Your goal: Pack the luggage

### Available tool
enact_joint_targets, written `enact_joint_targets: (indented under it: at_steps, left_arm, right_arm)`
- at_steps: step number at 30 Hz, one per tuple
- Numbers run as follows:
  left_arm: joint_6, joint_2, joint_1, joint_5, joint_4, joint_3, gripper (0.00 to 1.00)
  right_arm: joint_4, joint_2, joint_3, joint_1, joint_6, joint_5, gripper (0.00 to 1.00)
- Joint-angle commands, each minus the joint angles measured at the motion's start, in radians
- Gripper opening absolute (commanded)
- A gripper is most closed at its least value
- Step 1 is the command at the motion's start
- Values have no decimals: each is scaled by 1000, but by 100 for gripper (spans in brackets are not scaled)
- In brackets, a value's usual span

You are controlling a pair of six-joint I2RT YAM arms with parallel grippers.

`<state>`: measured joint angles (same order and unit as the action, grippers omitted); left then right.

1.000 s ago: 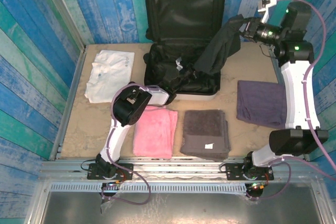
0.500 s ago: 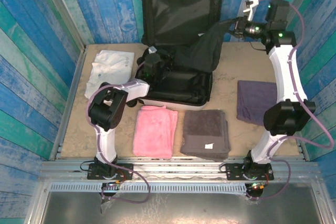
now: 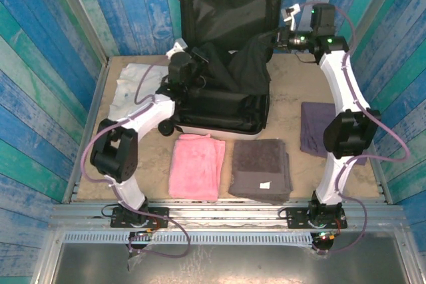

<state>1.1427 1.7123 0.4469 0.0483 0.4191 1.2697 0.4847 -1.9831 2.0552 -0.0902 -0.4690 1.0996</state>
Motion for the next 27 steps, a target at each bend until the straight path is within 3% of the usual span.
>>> enact_joint_targets:
  at_steps: [1,10,27]
  left_arm:
    - [-151,-148,-4,53,-62,-43,0]
    - [-290,-221,-7,118,-5,-219,0]
    - [-415,-178,-37,55,0,-342,0]
  right_arm:
    - [-7,-27,26,-27,41,-5,0]
    - [36,-111,20,-61,82,-47,0]
    - [201,-185,16,-71,225,-152,0]
